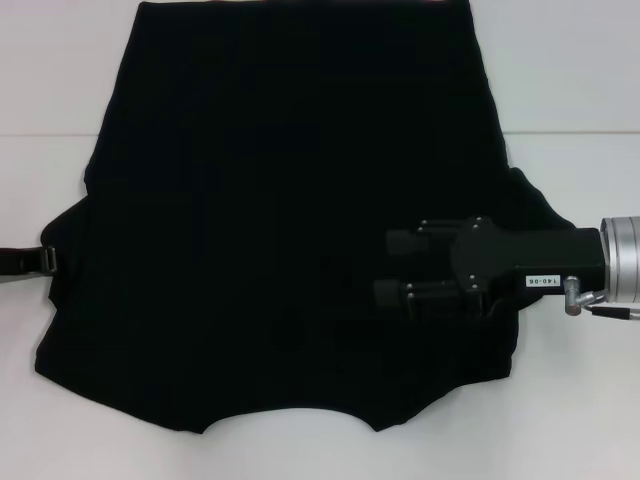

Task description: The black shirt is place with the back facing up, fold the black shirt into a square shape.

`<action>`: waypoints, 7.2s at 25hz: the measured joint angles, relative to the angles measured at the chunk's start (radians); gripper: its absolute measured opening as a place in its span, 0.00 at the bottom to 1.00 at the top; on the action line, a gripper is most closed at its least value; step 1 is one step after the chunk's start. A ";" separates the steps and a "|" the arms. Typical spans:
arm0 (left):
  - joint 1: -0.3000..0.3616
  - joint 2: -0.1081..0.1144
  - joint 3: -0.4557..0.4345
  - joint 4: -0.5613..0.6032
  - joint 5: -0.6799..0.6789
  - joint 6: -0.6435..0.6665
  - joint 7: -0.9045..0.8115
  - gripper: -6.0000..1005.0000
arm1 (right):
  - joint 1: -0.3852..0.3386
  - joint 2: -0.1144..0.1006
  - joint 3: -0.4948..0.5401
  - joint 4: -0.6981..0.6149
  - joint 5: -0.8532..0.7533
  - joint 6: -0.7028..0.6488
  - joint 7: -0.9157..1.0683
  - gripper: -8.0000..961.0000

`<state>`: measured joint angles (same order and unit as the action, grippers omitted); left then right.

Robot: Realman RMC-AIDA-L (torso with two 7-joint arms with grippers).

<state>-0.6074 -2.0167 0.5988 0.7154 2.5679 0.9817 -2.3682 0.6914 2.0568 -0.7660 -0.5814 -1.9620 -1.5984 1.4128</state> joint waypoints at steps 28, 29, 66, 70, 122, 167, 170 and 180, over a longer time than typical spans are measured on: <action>0.025 0.005 -0.027 0.061 0.000 -0.031 -0.010 0.00 | -0.010 0.002 0.041 0.001 0.000 0.001 0.000 0.78; 0.029 0.005 -0.033 0.063 0.000 -0.034 -0.010 0.00 | -0.010 0.003 0.042 0.001 0.000 0.001 0.000 0.78; 0.082 0.011 -0.097 0.122 -0.005 -0.047 -0.011 0.00 | 0.004 0.012 0.042 0.002 0.014 0.020 0.000 0.74; 0.082 0.011 -0.097 0.122 -0.006 -0.037 -0.011 0.00 | 0.004 0.014 0.042 0.002 0.014 0.020 0.000 0.74; -0.013 -0.104 0.213 0.203 -0.109 0.147 0.196 0.18 | -0.018 0.014 0.065 0.005 0.014 0.023 -0.011 0.74; -0.042 -0.006 0.104 -0.028 -0.104 -0.107 -0.041 0.56 | -0.020 0.014 0.066 0.003 0.014 0.023 -0.009 0.74; -0.044 -0.006 0.107 -0.028 -0.104 -0.107 -0.030 0.44 | -0.020 0.014 0.066 0.003 0.014 0.023 -0.009 0.74; -0.060 -0.005 0.108 -0.025 -0.104 -0.101 -0.028 0.05 | -0.019 0.014 0.066 0.002 0.014 0.024 -0.009 0.74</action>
<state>-0.6677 -2.0212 0.7072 0.6901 2.4635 0.8808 -2.3960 0.6719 2.0707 -0.6995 -0.5790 -1.9482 -1.5744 1.4035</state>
